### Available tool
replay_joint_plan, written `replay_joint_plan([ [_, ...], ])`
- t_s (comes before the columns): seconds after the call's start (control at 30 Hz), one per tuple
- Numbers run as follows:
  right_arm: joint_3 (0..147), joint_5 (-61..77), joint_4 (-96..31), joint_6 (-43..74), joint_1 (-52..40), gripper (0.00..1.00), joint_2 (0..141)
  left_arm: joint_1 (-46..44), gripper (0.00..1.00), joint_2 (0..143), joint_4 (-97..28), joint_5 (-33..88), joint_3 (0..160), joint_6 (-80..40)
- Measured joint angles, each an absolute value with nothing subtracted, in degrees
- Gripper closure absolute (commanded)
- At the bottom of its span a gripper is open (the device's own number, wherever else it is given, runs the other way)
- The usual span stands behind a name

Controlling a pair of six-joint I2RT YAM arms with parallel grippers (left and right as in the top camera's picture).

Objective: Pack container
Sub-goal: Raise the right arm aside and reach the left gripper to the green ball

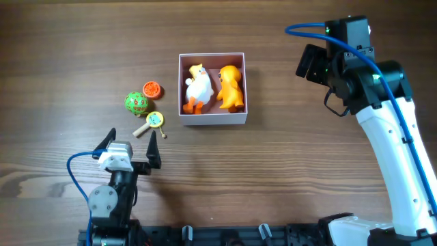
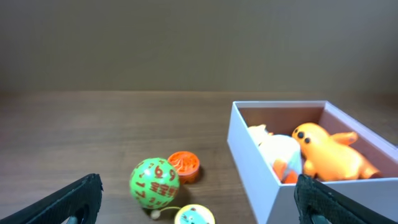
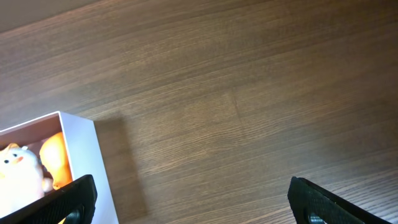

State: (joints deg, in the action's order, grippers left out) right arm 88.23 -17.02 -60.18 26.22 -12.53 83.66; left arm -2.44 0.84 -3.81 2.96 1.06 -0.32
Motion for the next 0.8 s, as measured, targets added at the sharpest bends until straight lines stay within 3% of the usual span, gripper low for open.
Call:
replay_joint_plan([
  [0.2, 88.2, -17.0, -60.2, 26.2, -12.5, 0.00, 83.7, -2.4, 0.00, 4.1, -9.8, 2.9, 4.2, -12.0],
  [0.33, 88.2, -17.0, -60.2, 26.0, -12.5, 0.00, 83.7, -2.4, 0.00, 17.0, -17.0, 2.2, 15.0, -14.6],
  [0.43, 88.2, -17.0, -60.3, 26.0, -12.5, 0.00, 83.7, -2.4, 0.00, 31.7, -25.1, 1.9, 28.4, -14.3],
  [0.67, 88.2, -17.0, -60.2, 25.8, -12.5, 0.00, 83.7, -2.3, 0.00, 73.5, -61.8, -2.3, 74.1, -10.5],
  [0.8, 88.2, -17.0, -60.2, 25.8, -12.5, 0.00, 83.7, -2.2, 0.00, 86.2, -64.9, -3.1, 83.3, -10.1],
])
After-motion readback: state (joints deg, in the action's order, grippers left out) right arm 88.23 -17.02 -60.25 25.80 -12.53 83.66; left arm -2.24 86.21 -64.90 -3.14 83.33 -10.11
